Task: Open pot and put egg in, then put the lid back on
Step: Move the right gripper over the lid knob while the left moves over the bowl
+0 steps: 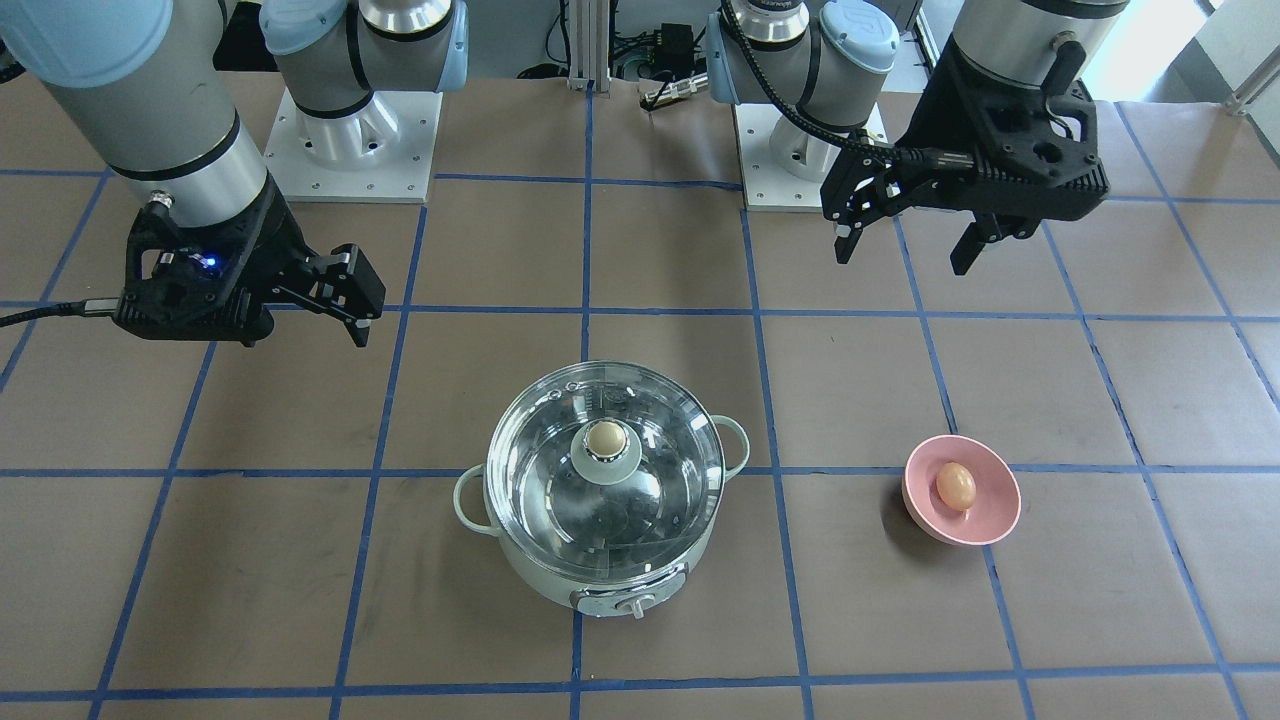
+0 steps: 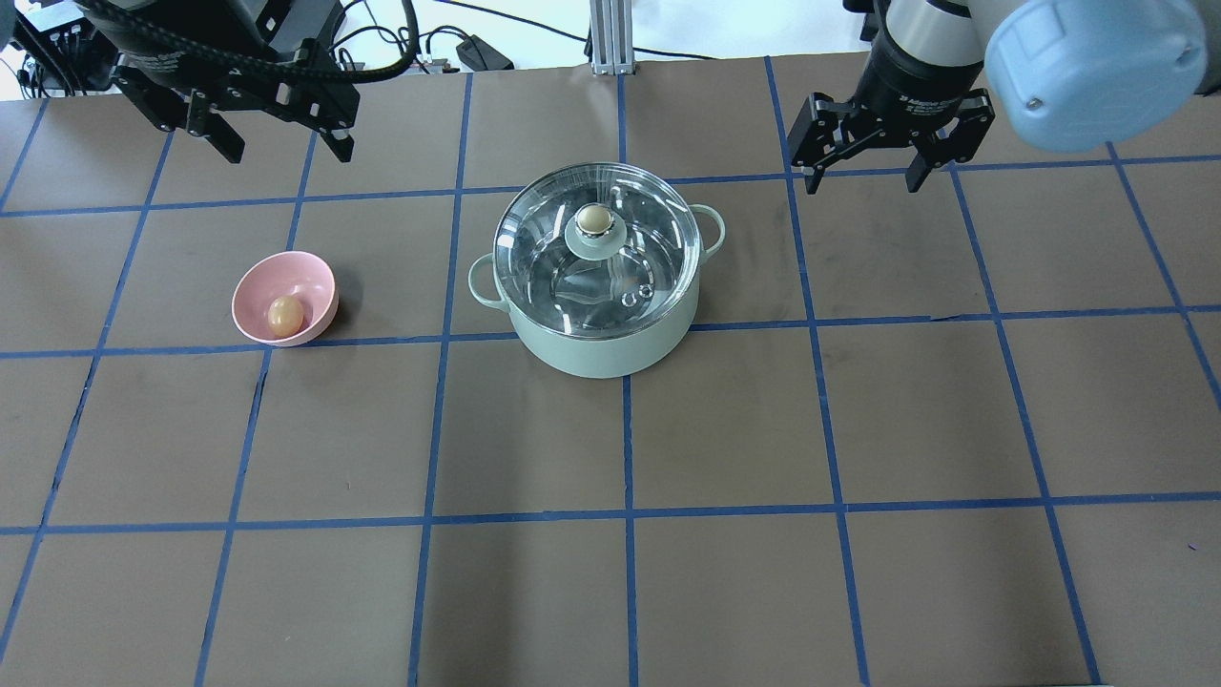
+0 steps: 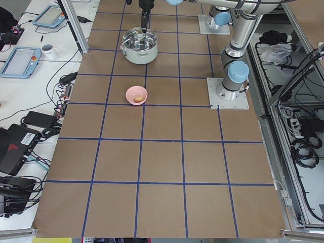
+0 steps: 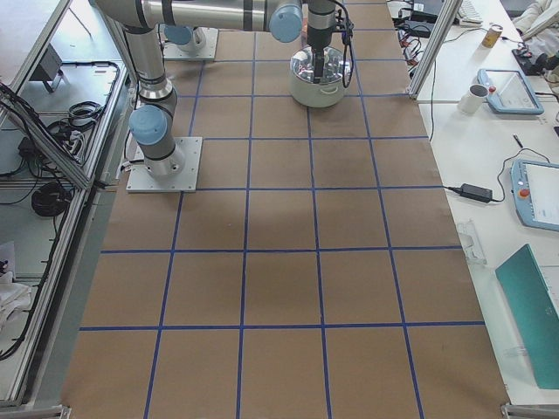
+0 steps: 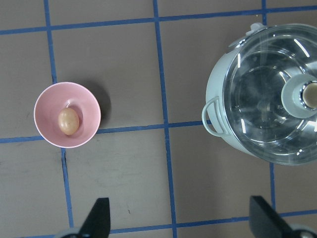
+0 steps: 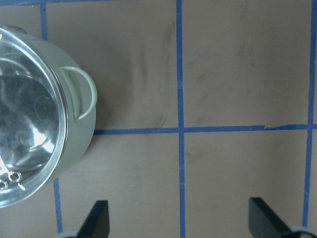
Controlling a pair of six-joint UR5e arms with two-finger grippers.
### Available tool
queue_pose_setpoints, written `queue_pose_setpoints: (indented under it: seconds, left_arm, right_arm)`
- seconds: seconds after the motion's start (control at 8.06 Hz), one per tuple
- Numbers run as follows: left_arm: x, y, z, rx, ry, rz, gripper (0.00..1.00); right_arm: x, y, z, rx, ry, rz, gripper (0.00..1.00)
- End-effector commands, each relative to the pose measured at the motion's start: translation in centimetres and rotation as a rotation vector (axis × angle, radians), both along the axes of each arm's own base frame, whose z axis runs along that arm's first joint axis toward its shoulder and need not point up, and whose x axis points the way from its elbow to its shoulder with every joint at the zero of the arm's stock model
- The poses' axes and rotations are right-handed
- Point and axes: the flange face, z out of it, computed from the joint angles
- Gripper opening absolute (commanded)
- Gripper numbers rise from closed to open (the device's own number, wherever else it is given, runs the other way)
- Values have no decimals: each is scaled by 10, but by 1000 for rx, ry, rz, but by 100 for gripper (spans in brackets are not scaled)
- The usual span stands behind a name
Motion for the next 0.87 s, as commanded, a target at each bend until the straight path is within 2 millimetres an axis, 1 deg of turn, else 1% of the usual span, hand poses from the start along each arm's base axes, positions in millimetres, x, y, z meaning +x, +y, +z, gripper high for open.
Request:
queue_pose_setpoints:
  seconds: [0.0,0.12,0.25,0.37,0.5,0.62,0.74]
  left_arm:
    - [77,-27,-20,3,11,120,100]
    - [99,-35,-46,12,3,117,100]
    - [122,-48,-96,31,-2,126,100]
    - [134,-63,-151,34,-3,138,100]
    - [137,-73,-181,48,-1,151,100]
    - [144,-81,-215,111,-19,186,100]
    - [160,-87,-247,176,-83,233,100]
  right_arm:
    - [52,-19,-18,-57,-11,-65,100]
    - [88,-20,-23,-69,-11,-62,100]
    - [114,-24,-20,-76,-25,-104,100]
    - [146,-22,-19,-83,-31,-95,100]
    - [170,-24,-29,-72,-36,-127,100]
    - [193,-26,-37,-63,-41,-145,100]
    - [224,-23,-53,-72,-54,-147,100]
